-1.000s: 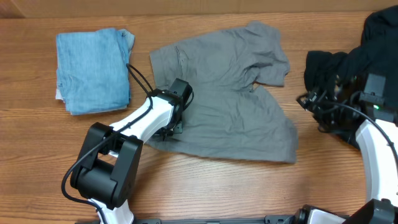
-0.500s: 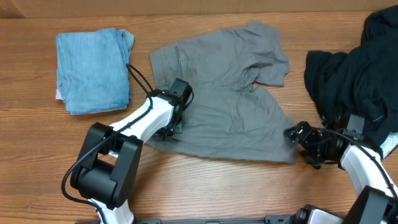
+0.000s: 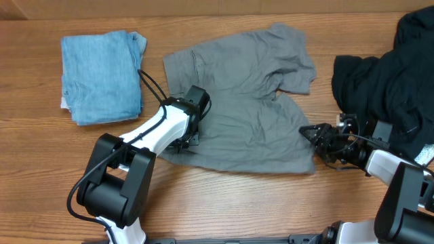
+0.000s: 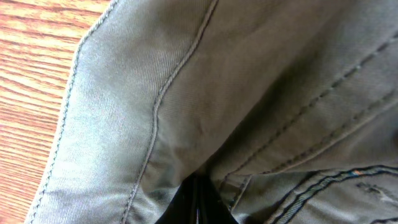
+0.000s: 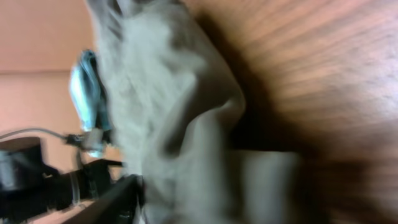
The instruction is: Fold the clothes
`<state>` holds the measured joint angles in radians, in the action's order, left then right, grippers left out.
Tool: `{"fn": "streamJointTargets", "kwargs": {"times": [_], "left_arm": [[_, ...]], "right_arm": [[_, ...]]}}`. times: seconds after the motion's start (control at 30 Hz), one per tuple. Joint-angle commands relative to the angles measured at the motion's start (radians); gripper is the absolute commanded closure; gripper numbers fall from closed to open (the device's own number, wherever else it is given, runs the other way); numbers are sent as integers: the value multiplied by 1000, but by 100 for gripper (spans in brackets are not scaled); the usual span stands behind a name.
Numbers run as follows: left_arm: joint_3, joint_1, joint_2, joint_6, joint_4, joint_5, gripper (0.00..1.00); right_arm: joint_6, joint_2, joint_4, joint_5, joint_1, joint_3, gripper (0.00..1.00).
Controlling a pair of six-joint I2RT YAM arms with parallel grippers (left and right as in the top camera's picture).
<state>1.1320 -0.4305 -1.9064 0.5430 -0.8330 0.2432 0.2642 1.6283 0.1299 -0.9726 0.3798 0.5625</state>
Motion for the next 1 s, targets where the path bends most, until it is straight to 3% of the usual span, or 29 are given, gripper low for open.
{"fn": "streamJointTargets", "kwargs": {"times": [0.0,0.1,0.17,0.27,0.5,0.53,0.57,0.6,0.77,0.9,0.97], "left_arm": [[-98,5,-100,-23,-34,-75,96],[-98,5,-100,-23,-35,-75,96],[-98,5,-100,-23,-36,-76,96],[-98,5,-100,-23,-45,-75,96],[-98,5,-100,-23,-52,-75,96],[-98,5,-100,-23,-52,-75,96],[-98,5,-100,-23,-52,-75,96],[-98,5,-100,-23,-52,-75,96],[-98,5,-100,-22,-53,-69,96],[-98,5,-100,-15,-53,-52,96],[-98,5,-100,-11,-58,-51,96]], "right_arm": [[1,1,-40,-84,1,34,58],[1,1,-42,-82,1,109,76],[1,1,-20,-59,1,174,82],[-8,-1,103,62,1,291,96],[-141,-1,500,448,-37,559,96],[-134,-1,568,536,-57,601,94],[-108,-1,626,604,-71,639,51],[-71,-1,680,669,-81,672,35],[137,-1,990,1007,-111,879,27],[135,0,1001,949,-124,872,19],[73,1,967,833,-138,845,28]]}}
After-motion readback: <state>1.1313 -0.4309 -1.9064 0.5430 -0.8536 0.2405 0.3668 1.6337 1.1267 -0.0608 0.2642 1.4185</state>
